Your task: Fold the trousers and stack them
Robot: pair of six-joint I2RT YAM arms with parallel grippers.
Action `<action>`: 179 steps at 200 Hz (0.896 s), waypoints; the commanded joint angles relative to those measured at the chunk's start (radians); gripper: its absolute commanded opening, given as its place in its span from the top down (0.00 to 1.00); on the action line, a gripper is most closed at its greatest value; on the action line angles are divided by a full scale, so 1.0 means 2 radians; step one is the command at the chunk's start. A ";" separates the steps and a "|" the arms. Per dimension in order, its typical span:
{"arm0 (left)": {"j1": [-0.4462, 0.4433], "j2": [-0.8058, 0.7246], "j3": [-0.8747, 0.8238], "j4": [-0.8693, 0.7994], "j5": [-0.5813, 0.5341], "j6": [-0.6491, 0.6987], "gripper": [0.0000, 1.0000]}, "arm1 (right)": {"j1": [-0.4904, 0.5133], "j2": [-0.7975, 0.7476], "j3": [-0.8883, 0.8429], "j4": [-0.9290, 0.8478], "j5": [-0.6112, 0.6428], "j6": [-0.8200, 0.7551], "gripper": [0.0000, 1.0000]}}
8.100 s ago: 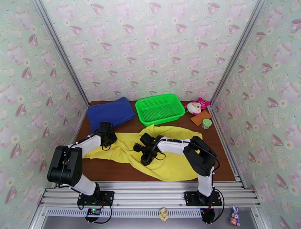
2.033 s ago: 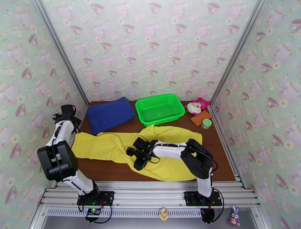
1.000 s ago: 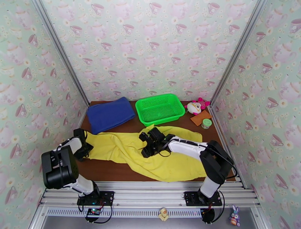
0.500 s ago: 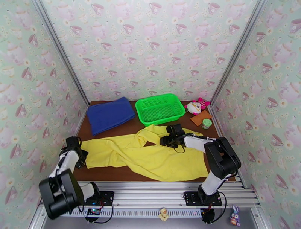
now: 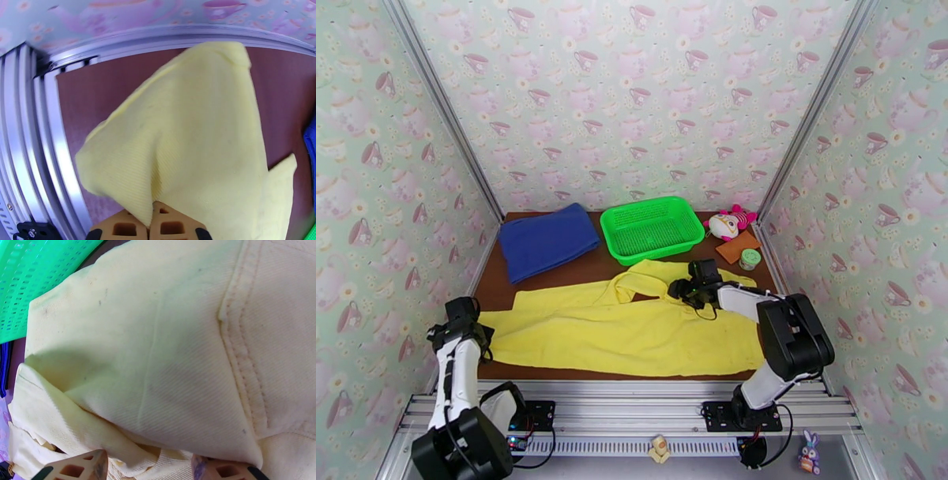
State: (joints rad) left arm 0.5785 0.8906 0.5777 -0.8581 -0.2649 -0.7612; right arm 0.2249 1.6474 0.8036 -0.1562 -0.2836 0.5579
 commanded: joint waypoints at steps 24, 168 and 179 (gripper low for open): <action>0.038 -0.040 0.035 -0.042 -0.087 -0.017 0.89 | -0.010 -0.036 -0.012 -0.045 0.059 0.001 0.40; -0.021 -0.019 0.054 0.069 0.120 0.057 0.48 | 0.055 -0.117 -0.009 -0.030 0.048 -0.062 0.10; -0.046 0.050 0.067 0.097 0.137 0.089 0.46 | 0.073 -0.107 0.001 -0.038 0.060 -0.072 0.08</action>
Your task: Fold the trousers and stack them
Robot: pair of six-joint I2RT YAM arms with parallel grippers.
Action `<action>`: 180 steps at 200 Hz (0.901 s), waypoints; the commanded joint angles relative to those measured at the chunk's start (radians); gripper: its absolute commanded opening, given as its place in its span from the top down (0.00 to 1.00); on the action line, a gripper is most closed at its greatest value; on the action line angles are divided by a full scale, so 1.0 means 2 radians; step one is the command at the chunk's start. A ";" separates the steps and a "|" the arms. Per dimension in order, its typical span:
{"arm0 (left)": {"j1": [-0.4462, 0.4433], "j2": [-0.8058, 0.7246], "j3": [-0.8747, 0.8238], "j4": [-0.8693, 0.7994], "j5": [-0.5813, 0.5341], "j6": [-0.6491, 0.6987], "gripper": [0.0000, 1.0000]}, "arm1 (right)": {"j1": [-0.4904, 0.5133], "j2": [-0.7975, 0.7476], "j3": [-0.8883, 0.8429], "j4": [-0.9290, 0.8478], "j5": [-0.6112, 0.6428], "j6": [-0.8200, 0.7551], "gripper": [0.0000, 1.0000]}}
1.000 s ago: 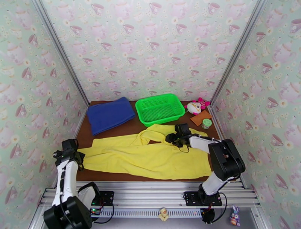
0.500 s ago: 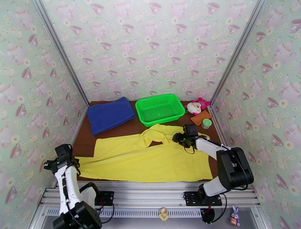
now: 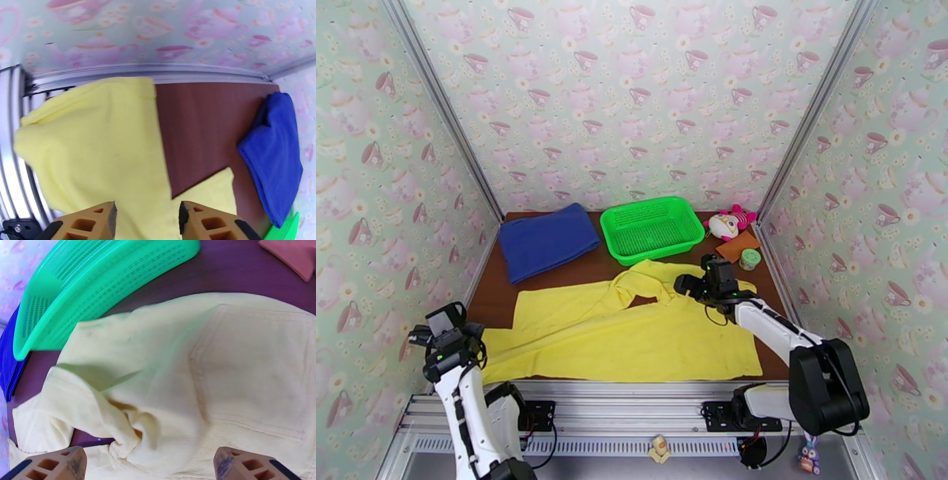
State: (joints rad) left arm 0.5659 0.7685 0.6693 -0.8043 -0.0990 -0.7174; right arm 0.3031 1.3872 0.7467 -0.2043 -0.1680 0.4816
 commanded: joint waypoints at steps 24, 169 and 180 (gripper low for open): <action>-0.074 0.257 0.072 0.092 0.106 0.127 0.43 | 0.050 0.022 0.027 -0.001 -0.014 -0.036 0.08; -0.214 0.535 0.207 0.102 -0.027 0.186 0.52 | 0.001 0.046 0.022 0.018 -0.051 0.002 0.04; -0.216 0.527 0.204 0.106 -0.023 0.183 0.73 | -0.013 0.044 0.014 0.023 -0.044 0.011 0.04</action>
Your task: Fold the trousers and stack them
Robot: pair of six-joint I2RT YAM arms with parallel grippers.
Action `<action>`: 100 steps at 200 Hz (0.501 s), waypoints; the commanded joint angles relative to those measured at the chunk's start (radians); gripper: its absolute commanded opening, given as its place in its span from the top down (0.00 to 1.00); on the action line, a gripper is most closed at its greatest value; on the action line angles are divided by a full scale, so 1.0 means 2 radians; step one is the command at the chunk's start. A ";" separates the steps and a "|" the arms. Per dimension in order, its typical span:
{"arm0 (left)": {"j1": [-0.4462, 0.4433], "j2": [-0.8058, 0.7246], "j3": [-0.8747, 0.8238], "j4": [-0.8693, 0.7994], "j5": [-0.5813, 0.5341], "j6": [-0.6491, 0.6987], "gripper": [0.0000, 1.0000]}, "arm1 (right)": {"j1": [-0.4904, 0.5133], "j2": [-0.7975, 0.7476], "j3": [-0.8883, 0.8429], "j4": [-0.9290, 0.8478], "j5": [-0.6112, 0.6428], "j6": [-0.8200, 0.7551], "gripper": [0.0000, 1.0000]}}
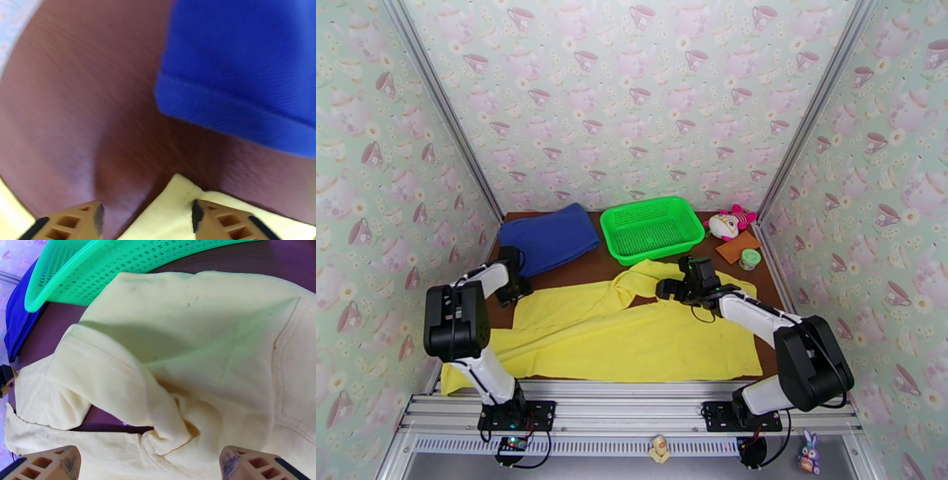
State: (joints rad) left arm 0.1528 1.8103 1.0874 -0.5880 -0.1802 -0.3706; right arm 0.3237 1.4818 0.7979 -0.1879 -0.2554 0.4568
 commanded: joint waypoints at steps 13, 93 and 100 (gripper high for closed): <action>-0.008 -0.017 -0.009 -0.002 0.021 0.003 0.94 | -0.035 0.002 -0.015 0.012 0.014 0.030 0.04; 0.002 -0.253 0.093 -0.101 -0.062 -0.015 1.00 | -0.043 0.067 0.007 0.004 0.032 0.039 0.03; 0.007 -0.256 0.107 -0.110 -0.064 -0.012 1.00 | -0.043 0.070 0.008 0.004 0.035 0.039 0.03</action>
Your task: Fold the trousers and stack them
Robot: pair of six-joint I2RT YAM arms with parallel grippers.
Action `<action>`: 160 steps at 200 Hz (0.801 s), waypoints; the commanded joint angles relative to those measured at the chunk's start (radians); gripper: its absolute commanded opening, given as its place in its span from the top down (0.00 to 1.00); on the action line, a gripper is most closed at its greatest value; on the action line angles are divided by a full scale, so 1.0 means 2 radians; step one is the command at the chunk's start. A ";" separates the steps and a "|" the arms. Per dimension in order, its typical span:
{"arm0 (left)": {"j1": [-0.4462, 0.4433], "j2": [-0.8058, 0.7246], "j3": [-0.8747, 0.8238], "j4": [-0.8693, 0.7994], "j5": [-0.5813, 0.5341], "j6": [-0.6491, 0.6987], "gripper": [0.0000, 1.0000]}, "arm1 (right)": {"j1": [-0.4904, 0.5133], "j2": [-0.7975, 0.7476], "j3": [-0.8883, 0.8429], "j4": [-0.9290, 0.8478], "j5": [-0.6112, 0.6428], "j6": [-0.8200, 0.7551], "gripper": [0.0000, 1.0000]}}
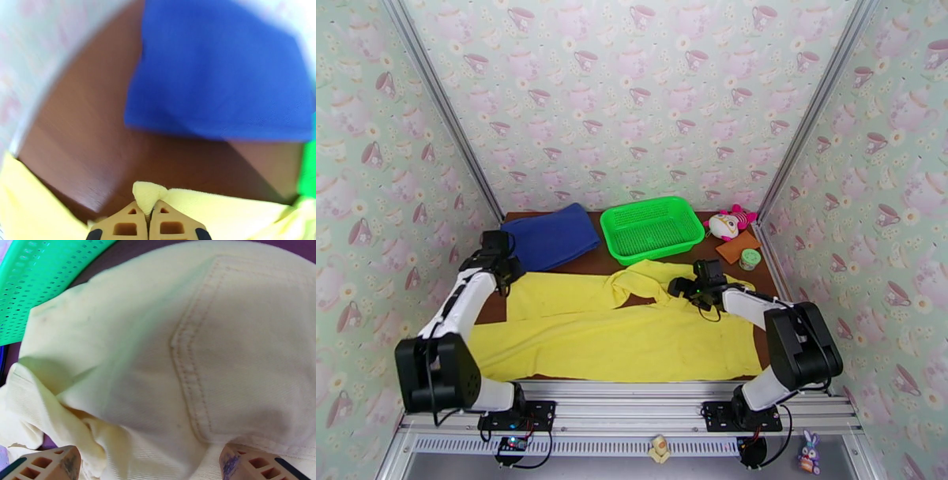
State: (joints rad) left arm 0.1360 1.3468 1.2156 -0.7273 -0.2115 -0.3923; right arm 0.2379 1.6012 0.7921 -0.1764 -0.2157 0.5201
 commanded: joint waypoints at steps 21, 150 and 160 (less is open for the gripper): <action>0.033 -0.014 0.080 -0.059 -0.045 0.008 1.00 | -0.002 0.022 0.012 -0.001 0.018 0.009 0.03; 0.113 0.105 0.143 -0.004 -0.041 0.022 1.00 | 0.011 0.010 0.020 -0.028 0.069 -0.025 0.04; 0.114 0.116 0.148 0.004 -0.042 0.022 1.00 | 0.011 0.004 0.018 -0.025 0.069 -0.028 0.04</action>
State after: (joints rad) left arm 0.3569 1.5276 1.4624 -0.7910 -0.2848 -0.3355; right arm 0.2520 1.6287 0.8185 -0.1791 -0.1471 0.5011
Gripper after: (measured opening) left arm 0.042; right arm 0.964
